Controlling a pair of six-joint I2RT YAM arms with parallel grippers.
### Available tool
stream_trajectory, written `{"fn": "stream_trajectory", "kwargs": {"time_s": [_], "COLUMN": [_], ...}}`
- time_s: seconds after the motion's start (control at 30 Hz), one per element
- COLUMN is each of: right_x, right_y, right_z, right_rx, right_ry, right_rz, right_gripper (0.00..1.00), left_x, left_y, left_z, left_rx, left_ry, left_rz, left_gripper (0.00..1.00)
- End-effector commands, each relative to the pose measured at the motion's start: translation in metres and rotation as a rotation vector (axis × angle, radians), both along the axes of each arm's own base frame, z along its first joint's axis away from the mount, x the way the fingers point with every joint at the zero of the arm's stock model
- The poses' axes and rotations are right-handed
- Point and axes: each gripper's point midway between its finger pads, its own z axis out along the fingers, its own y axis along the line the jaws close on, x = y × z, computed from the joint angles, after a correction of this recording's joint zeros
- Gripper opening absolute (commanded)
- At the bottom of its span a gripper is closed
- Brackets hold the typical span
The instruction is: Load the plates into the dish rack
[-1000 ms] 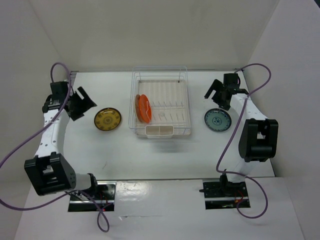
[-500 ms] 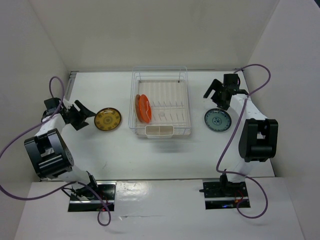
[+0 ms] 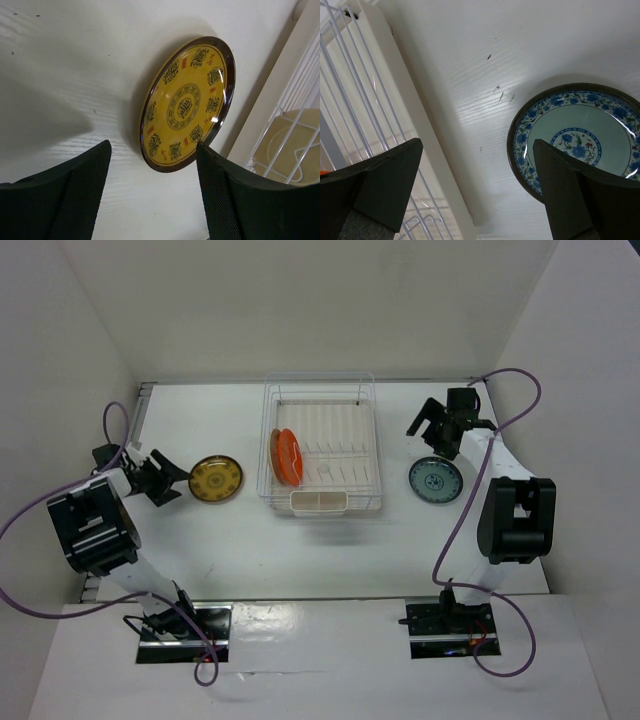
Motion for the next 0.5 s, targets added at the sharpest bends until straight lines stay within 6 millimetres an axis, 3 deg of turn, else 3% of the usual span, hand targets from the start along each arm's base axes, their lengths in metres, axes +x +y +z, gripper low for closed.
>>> {"fn": "stream_trajectory", "kwargs": {"time_s": [0.0, 0.2, 0.27, 0.47], "right_x": [0.008, 0.007, 0.005, 0.005], "right_y": [0.003, 0.003, 0.003, 0.001], "right_z": [0.017, 0.014, 0.011, 0.014], "right_rx": [0.004, 0.004, 0.004, -0.003], "right_ry": [-0.070, -0.070, -0.061, -0.070], "right_rz": [0.004, 0.004, 0.004, -0.003], "right_gripper": [1.00, 1.00, 1.00, 1.00], "left_x": [0.011, 0.016, 0.016, 0.024], "left_y": [-0.010, -0.015, -0.015, -0.010], "left_z": [-0.007, -0.019, -0.031, -0.040], "left_rx": [0.005, -0.024, -0.040, -0.045], "left_ry": [-0.024, -0.023, 0.006, 0.014], "left_rz": [-0.060, -0.073, -0.073, -0.073], "left_gripper": [0.75, 0.74, 0.71, 0.55]}}
